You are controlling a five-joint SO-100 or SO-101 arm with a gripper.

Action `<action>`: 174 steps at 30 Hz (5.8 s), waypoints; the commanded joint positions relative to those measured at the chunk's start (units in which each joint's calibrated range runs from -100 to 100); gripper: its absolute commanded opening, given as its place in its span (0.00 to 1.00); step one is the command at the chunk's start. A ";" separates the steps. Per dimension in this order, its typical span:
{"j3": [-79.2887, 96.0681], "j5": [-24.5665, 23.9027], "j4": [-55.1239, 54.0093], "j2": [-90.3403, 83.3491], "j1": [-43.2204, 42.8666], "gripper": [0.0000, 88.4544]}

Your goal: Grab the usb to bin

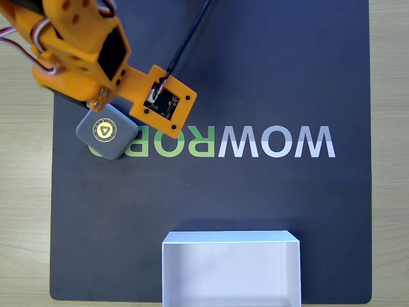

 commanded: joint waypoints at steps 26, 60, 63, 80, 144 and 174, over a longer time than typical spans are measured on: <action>-14.32 -0.24 -3.04 11.10 2.70 0.12; -13.14 -3.23 0.46 22.04 2.20 0.55; -13.14 -3.23 -0.24 22.97 2.36 0.55; -13.77 -3.23 -0.24 25.43 2.28 0.54; -2.57 -2.65 -11.16 -39.18 -29.37 0.15; -34.37 -2.60 -37.69 26.11 -29.12 0.15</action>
